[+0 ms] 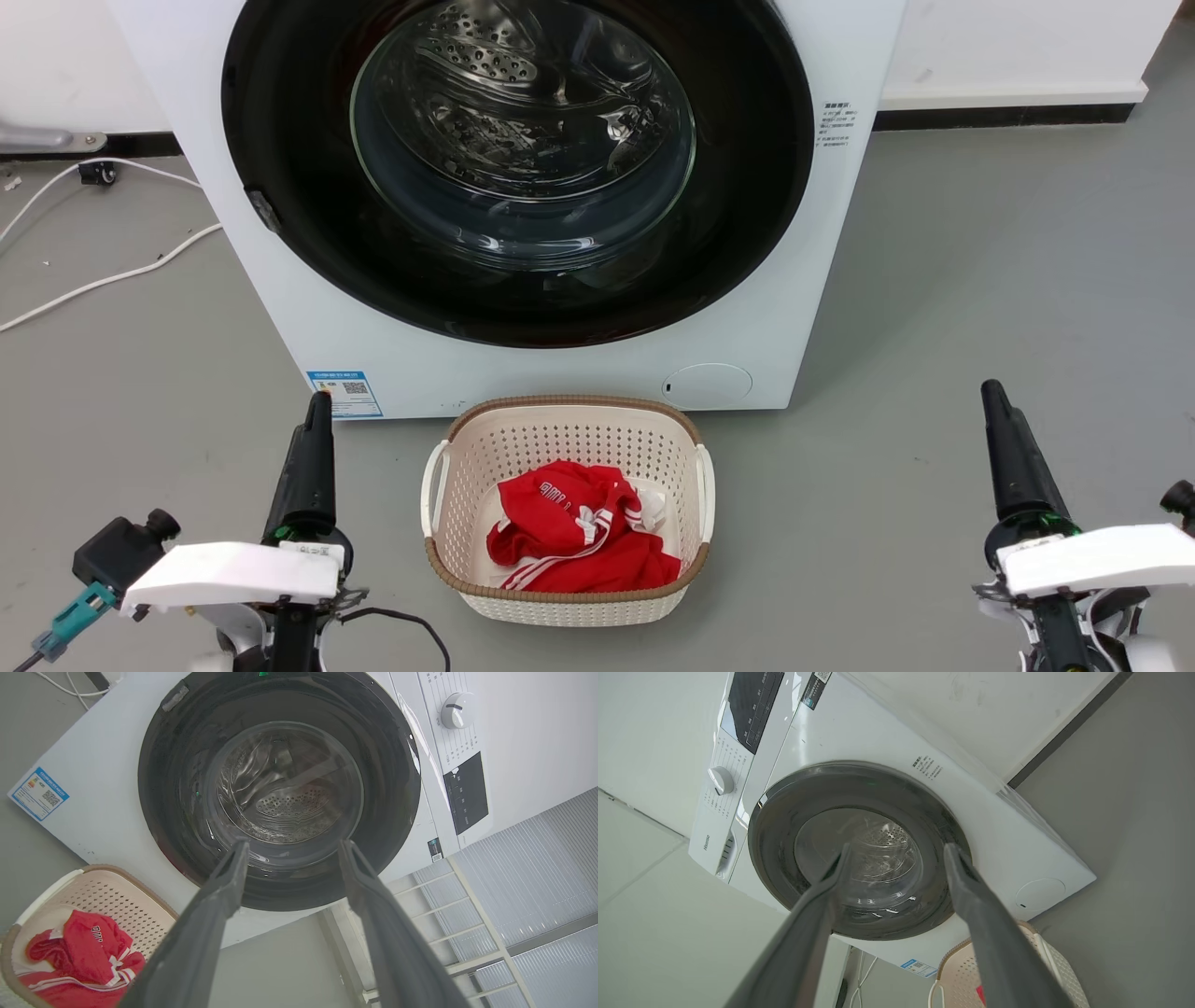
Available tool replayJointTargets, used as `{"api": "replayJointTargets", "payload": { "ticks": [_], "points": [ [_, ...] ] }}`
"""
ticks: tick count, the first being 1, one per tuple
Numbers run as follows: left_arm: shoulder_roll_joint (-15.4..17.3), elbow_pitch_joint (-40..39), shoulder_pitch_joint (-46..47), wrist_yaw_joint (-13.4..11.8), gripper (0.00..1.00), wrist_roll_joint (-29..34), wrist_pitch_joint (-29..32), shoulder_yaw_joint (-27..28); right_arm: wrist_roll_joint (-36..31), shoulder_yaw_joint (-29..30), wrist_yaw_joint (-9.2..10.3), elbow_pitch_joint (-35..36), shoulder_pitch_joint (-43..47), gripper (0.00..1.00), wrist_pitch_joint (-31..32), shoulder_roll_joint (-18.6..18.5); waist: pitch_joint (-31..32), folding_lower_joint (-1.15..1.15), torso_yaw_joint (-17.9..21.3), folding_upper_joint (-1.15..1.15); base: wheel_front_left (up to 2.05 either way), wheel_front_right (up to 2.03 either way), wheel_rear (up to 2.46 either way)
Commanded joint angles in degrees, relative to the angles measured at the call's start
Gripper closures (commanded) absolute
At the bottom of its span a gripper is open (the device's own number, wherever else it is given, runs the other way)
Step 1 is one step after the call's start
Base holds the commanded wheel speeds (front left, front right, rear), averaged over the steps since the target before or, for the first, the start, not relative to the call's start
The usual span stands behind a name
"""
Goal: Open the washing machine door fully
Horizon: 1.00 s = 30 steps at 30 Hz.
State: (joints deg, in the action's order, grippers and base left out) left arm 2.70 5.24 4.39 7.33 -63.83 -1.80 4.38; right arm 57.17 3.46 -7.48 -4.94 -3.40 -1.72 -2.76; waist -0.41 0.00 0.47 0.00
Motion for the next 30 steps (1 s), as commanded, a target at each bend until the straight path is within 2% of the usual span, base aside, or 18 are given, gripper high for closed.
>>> {"api": "replayJointTargets", "payload": {
  "ticks": [1, 9, 30],
  "points": [
    [0.2, -1.4, 1.2, 0.1, 0.00, 2.4, -0.6, -0.1, -2.8, -0.4, -0.01, 1.4, -0.3, 0.00, -0.6, -0.2, 0.0, 0.00, 0.0, 0.00, 0.00, 0.00, 0.00],
    [0.2, -2.4, 0.6, -0.1, 0.00, 12.0, -2.2, -1.0, -12.9, -1.3, -0.01, 1.4, 0.4, 0.00, -2.2, -0.2, 0.0, 0.00, 0.1, 0.00, 0.00, 0.00, 0.00],
    [0.3, -3.1, -1.5, -1.3, 0.00, 31.7, -5.9, -4.1, -31.8, -2.2, -0.01, -0.5, 0.8, 0.00, -5.6, -0.2, 0.3, 0.00, -0.1, 0.00, 0.00, 0.00, 0.00]
  ]
}}
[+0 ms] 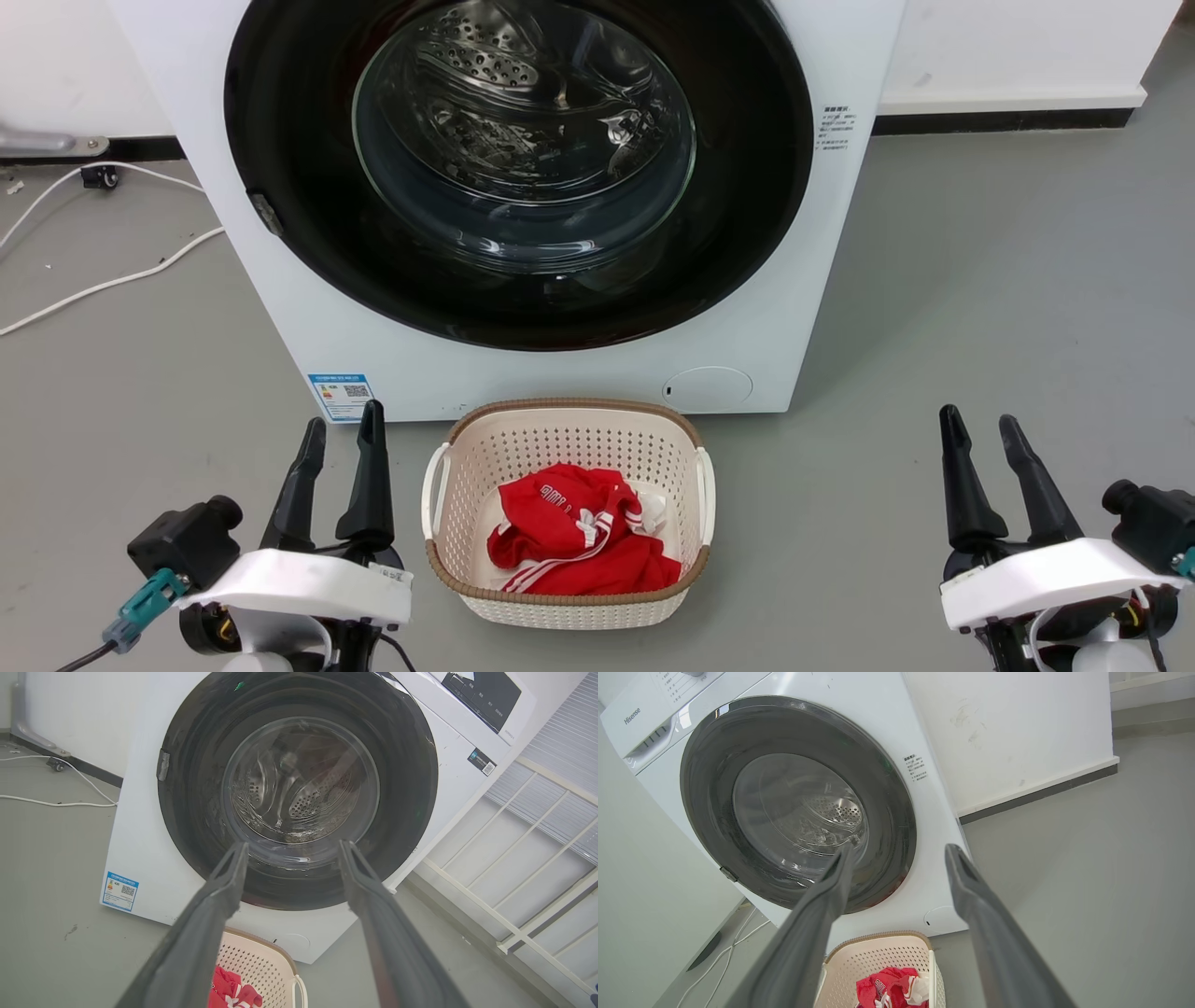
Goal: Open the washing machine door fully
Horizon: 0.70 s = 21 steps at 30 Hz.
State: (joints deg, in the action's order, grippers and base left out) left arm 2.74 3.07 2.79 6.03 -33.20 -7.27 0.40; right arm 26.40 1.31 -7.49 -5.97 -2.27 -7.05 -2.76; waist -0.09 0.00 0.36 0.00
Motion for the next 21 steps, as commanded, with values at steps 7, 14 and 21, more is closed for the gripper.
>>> {"api": "replayJointTargets", "payload": {
  "ticks": [7, 14, 21],
  "points": [
    [0.4, -1.6, -0.6, -0.7, 0.00, 6.0, -1.5, -0.9, -5.2, -0.7, 0.00, 0.6, -0.2, 0.00, -1.0, -0.2, 0.2, 0.00, -0.2, 0.00, 0.00, 0.00, 0.00],
    [0.7, -2.4, -1.3, -1.7, 0.00, 10.7, -2.5, -1.7, -8.9, -1.3, 0.00, 0.8, 0.0, 0.00, -1.1, -0.2, 0.3, 0.00, -0.2, 0.00, 0.00, 0.00, 0.00],
    [1.0, -2.7, -1.9, -2.9, 0.00, 14.9, -3.5, -2.5, -12.8, -1.6, 0.00, 1.2, 0.0, 0.00, -1.4, -0.2, 0.2, 0.00, -0.3, 0.00, 0.00, 0.00, 0.00]
  ]
}}
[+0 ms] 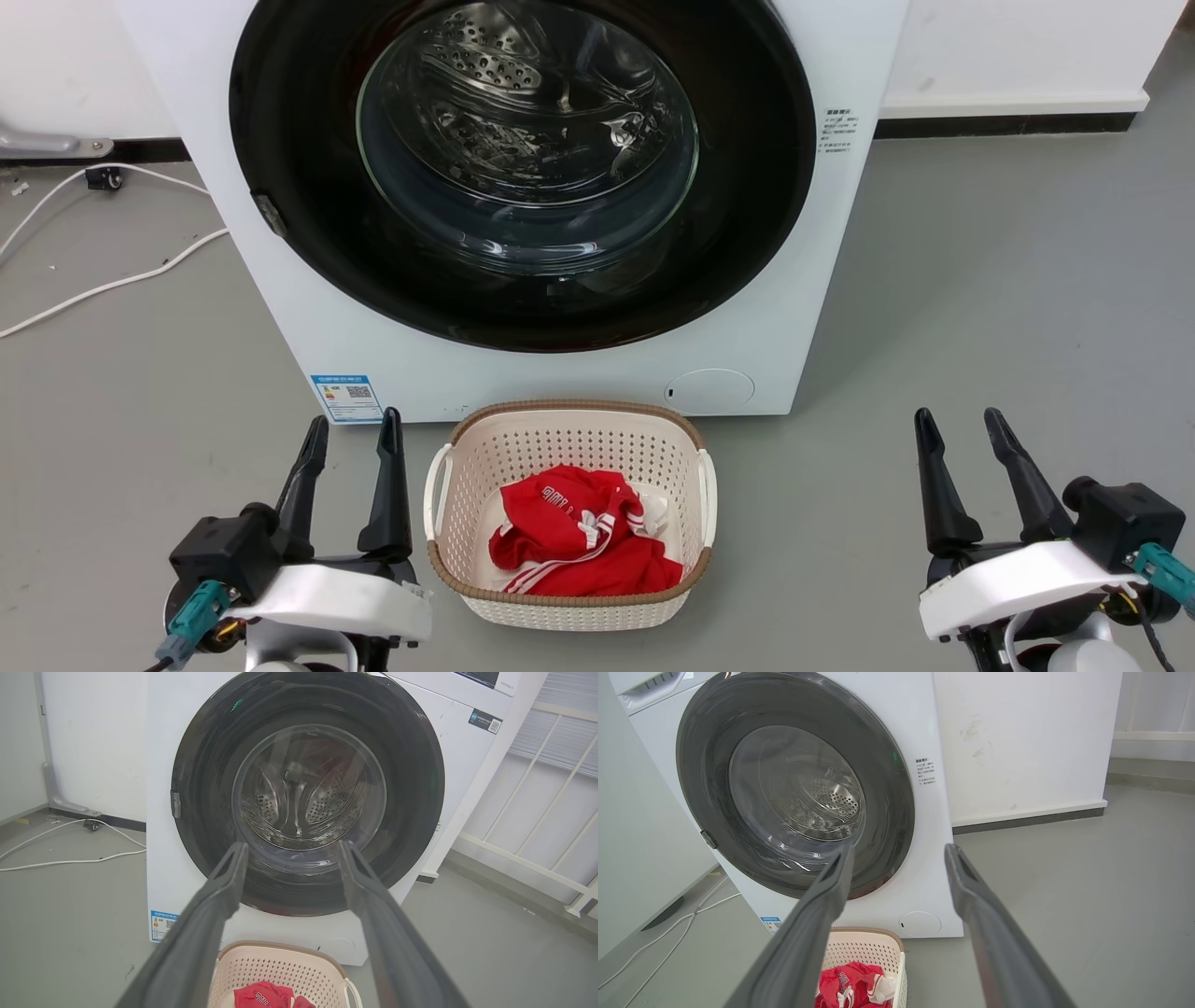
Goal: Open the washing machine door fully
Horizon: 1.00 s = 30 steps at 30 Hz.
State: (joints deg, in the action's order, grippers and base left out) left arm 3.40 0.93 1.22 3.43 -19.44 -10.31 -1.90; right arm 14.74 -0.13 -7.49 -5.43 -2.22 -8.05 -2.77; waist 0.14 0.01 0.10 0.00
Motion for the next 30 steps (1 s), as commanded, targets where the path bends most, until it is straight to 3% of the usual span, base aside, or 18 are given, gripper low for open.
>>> {"api": "replayJointTargets", "payload": {
  "ticks": [1, 30],
  "points": [
    [0.4, -0.6, -0.3, -0.4, 0.00, 1.7, -0.6, -0.3, -1.8, -0.2, 0.00, 0.7, 0.0, 0.00, -0.3, -0.2, 0.0, -0.01, 0.0, 0.00, 0.00, 0.00, 0.00],
    [0.8, -1.8, -2.3, -3.3, 0.00, 14.1, -3.8, -2.4, -12.0, -1.6, 0.01, 1.0, 0.6, 0.00, -0.3, -0.2, 0.1, -0.01, -0.6, 0.00, 0.00, 0.00, 0.00]
  ]
}}
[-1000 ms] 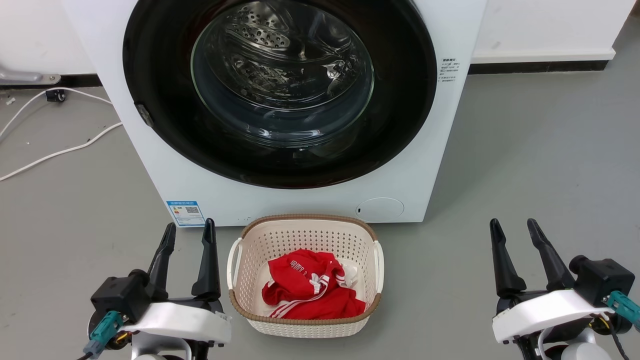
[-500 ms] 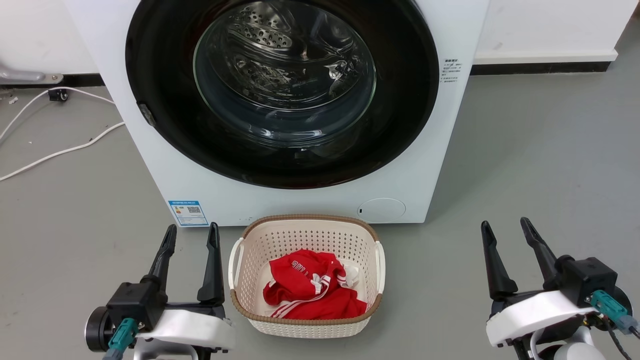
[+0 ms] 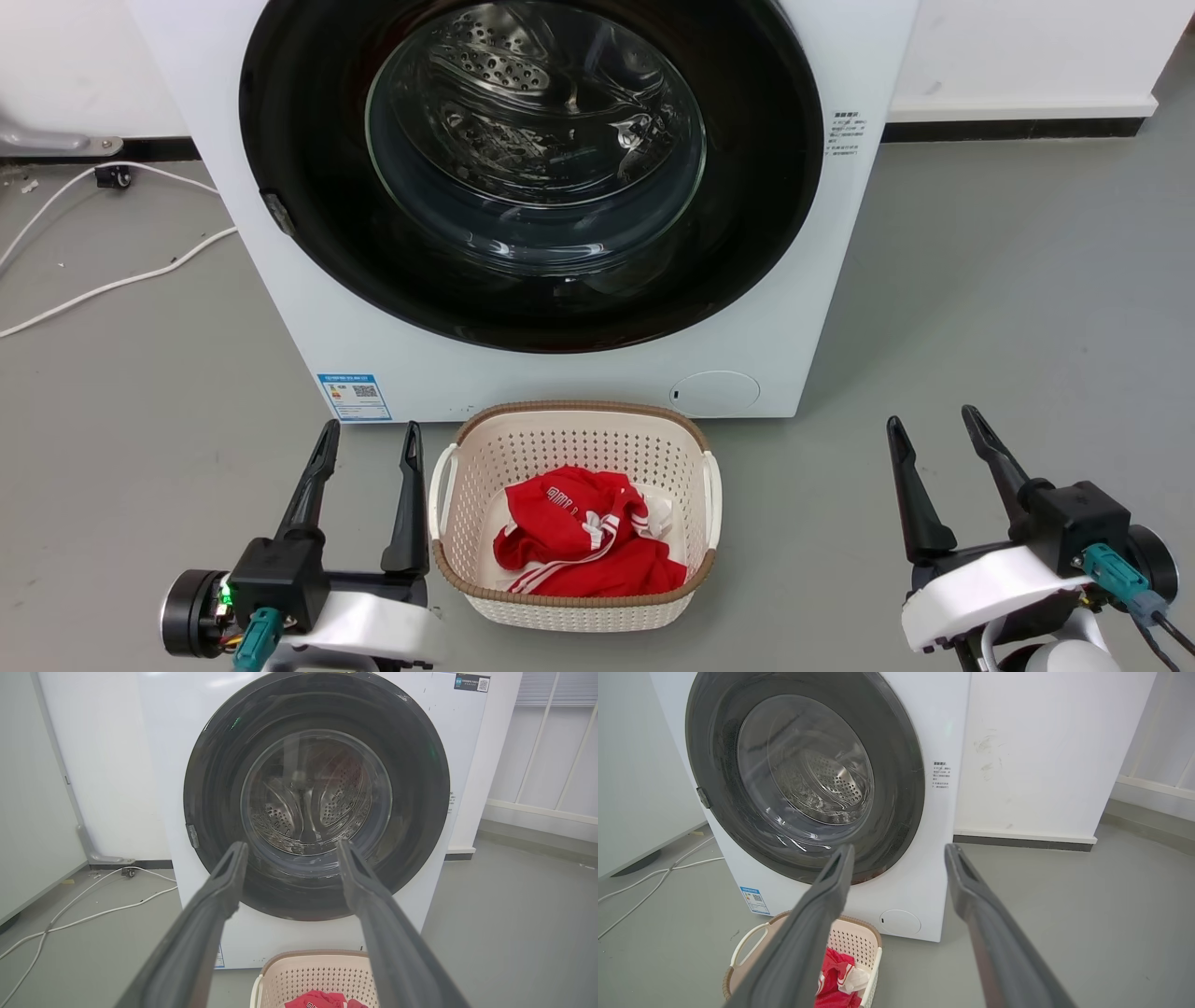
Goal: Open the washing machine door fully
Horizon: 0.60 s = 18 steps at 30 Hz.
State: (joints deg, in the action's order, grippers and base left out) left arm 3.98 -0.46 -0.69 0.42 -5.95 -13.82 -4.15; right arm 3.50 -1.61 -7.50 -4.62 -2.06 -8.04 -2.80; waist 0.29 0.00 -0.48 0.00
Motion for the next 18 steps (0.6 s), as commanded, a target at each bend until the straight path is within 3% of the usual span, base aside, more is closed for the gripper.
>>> {"api": "replayJointTargets", "payload": {
  "ticks": [1, 18],
  "points": [
    [0.3, -0.4, -0.4, -0.3, 0.00, 1.0, -0.5, -0.1, -1.0, -0.1, 0.02, 0.1, 0.5, 0.00, -0.4, -0.1, 0.0, 0.00, 0.0, 0.00, 0.00, 0.00, 0.00],
    [-0.2, -0.2, -0.8, -0.6, 0.00, 4.3, -1.5, 0.1, -1.6, 0.1, 0.02, -0.8, 0.5, 0.00, -1.1, -0.1, 0.0, 0.00, -0.1, 0.00, 0.00, 0.00, 0.00]
  ]
}}
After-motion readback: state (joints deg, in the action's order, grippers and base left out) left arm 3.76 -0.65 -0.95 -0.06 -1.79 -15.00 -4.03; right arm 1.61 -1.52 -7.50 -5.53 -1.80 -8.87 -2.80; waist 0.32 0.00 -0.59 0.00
